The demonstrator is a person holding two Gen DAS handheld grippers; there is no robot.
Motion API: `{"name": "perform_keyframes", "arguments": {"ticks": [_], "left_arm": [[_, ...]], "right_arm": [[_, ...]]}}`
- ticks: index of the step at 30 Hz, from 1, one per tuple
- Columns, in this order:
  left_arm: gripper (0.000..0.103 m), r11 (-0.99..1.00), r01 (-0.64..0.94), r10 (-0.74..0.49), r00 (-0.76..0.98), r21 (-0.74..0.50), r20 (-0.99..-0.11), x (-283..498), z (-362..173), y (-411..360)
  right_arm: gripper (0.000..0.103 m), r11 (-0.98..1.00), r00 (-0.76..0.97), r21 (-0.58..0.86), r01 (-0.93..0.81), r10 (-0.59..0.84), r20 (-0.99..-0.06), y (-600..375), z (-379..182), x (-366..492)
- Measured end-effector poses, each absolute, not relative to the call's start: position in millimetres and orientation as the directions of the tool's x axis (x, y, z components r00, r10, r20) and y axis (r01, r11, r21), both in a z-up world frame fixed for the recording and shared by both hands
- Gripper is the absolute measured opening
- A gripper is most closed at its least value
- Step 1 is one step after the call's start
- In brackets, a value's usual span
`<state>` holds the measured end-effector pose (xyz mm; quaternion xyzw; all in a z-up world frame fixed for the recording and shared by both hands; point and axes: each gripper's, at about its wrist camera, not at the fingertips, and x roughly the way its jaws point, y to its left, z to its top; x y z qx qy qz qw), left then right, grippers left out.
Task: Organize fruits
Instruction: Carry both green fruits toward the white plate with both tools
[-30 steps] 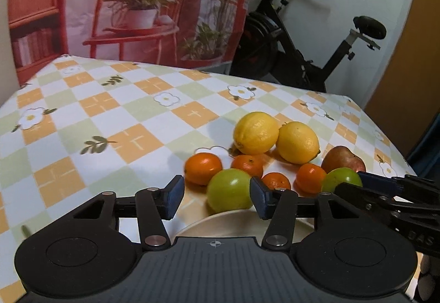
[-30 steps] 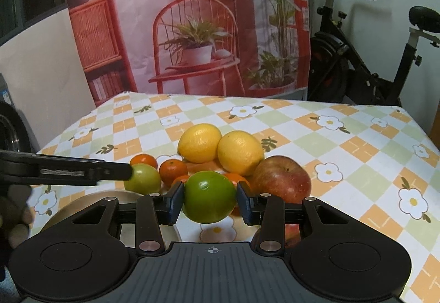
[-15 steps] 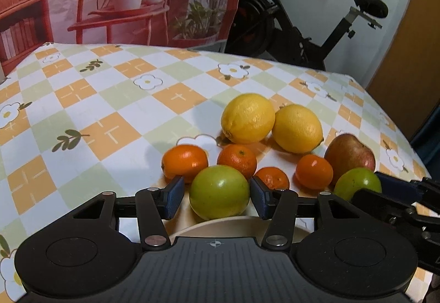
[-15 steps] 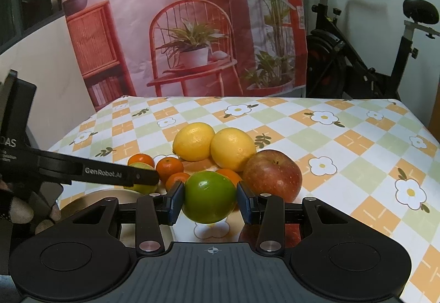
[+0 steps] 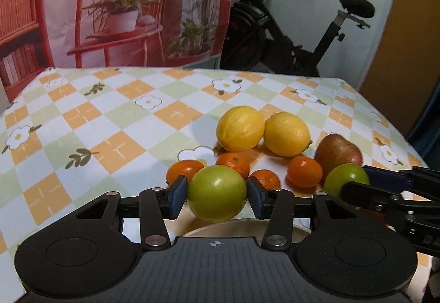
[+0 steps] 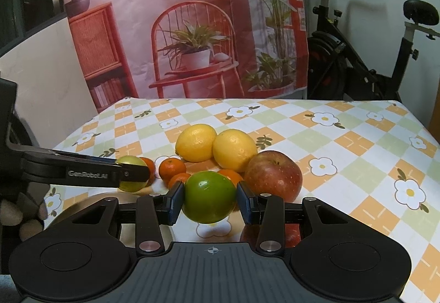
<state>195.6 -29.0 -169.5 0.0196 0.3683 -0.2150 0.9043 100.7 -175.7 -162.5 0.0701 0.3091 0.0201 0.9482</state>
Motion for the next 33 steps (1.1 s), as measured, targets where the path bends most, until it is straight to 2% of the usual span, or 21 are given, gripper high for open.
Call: {"name": "perform_keyframes", "arguments": {"ticks": [19,33], "left_arm": [[0.050,0.887,0.438,-0.428,0.655,-0.148,-0.623,151,-141,0],[0.050,0.890,0.432,-0.405,0.597,-0.148,-0.693,120,-158,35]], "right_arm": [[0.038,0.989,0.810,0.137,-0.050,0.121,-0.574,-155,-153,93],[0.038,0.981,0.781,0.145,-0.128,0.190,-0.595,-134,-157,92]]}}
